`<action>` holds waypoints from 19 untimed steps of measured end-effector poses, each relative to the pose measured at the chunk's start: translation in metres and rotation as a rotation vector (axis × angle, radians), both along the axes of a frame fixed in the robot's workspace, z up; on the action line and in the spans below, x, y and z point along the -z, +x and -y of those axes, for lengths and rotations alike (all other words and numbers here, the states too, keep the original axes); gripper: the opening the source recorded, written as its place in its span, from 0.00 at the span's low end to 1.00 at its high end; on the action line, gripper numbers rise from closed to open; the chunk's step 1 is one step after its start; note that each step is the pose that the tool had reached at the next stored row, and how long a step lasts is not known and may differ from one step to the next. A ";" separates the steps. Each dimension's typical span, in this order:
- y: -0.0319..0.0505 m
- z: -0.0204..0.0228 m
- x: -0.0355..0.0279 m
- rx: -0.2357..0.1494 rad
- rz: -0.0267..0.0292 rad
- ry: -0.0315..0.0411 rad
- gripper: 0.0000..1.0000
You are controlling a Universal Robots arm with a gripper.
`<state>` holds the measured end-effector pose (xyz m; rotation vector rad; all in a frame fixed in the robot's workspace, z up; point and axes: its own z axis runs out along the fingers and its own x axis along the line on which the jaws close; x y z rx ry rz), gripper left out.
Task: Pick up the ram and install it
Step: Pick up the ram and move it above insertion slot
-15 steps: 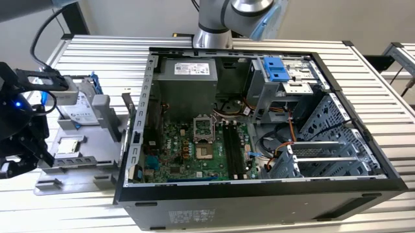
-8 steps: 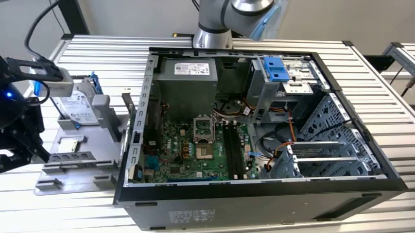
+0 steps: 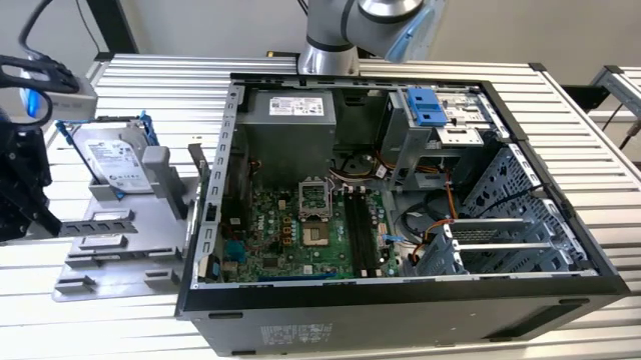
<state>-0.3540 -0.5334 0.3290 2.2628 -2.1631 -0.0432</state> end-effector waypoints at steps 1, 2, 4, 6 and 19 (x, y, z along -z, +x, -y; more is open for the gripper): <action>0.0000 0.0000 -0.0049 0.000 0.0000 0.0000 0.00; 0.0000 0.0000 -0.0092 0.000 -0.0001 -0.0001 0.00; 0.0000 0.0000 -0.0184 0.000 0.0000 0.0000 0.00; 0.0000 0.0000 -0.0274 0.000 0.0000 0.0000 0.00; 0.0000 0.0000 -0.0829 0.000 0.0000 -0.0001 0.00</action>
